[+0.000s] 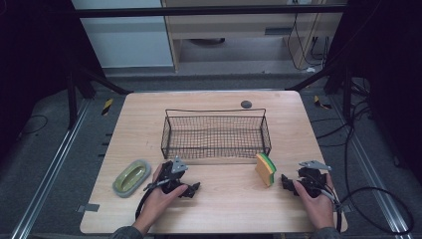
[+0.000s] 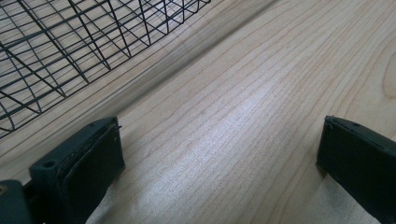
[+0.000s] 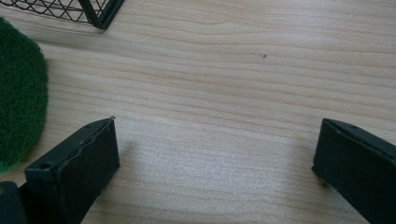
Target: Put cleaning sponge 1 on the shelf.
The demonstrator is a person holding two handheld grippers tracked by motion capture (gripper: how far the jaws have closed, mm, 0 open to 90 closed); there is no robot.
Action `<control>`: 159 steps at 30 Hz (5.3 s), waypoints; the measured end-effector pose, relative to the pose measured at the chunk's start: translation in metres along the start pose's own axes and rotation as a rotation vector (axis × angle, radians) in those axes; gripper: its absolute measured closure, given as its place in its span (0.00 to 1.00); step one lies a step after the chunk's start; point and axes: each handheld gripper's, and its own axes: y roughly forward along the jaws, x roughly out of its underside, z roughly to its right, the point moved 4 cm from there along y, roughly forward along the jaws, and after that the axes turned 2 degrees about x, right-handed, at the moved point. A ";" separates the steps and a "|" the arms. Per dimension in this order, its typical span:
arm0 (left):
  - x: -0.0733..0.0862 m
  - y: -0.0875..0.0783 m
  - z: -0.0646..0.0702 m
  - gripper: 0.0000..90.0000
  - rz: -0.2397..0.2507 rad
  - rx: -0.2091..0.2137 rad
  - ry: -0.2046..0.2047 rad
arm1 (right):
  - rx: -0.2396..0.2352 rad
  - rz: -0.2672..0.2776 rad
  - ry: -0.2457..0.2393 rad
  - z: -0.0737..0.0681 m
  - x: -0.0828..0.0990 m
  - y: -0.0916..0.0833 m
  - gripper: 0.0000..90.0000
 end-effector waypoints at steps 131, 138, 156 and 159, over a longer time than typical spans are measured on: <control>-0.140 -0.145 -0.079 0.79 -0.420 -0.034 0.488 | -0.057 0.005 -0.067 0.001 0.002 -0.002 0.01; -0.159 -0.135 -0.080 0.79 -0.402 -0.078 0.536 | -0.056 0.005 -0.068 0.001 0.002 -0.002 0.01; -0.195 -0.108 -0.068 0.79 -0.402 -0.075 0.663 | -0.064 0.007 -0.072 0.001 0.002 -0.001 0.01; -0.199 -0.103 -0.069 0.79 -0.415 -0.082 0.673 | -0.064 0.007 -0.072 0.001 0.002 -0.001 0.01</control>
